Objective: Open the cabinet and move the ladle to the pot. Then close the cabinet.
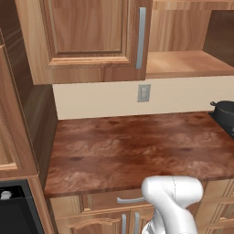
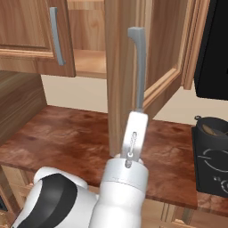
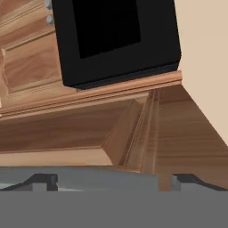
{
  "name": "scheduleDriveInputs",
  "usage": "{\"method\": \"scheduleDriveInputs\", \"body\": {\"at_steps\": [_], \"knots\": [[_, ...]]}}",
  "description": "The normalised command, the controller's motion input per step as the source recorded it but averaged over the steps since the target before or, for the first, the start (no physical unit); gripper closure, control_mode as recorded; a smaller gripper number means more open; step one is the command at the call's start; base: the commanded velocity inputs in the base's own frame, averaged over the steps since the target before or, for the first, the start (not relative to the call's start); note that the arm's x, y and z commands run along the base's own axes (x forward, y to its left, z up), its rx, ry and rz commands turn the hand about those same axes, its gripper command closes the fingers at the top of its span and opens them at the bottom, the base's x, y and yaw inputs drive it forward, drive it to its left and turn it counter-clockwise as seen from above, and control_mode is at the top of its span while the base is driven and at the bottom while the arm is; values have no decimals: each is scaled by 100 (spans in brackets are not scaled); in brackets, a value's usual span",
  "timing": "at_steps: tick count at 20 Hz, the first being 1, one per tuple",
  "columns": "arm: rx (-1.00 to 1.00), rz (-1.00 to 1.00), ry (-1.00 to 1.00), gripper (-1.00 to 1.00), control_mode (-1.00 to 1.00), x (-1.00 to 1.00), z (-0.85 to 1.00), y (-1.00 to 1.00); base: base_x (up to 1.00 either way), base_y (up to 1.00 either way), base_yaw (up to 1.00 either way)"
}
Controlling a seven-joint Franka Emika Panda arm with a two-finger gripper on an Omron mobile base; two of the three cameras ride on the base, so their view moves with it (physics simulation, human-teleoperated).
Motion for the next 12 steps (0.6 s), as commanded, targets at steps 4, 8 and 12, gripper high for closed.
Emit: {"method": "scheduleDriveInputs", "body": {"at_steps": [4,8,12], "knots": [[8,7,-1,-100,-100,23,-1,3,0,0,0],[1,5,0,-100,-100,7,0,30,0,0,0],[0,2,0,-100,-100,7,0,44,0,0,0]]}}
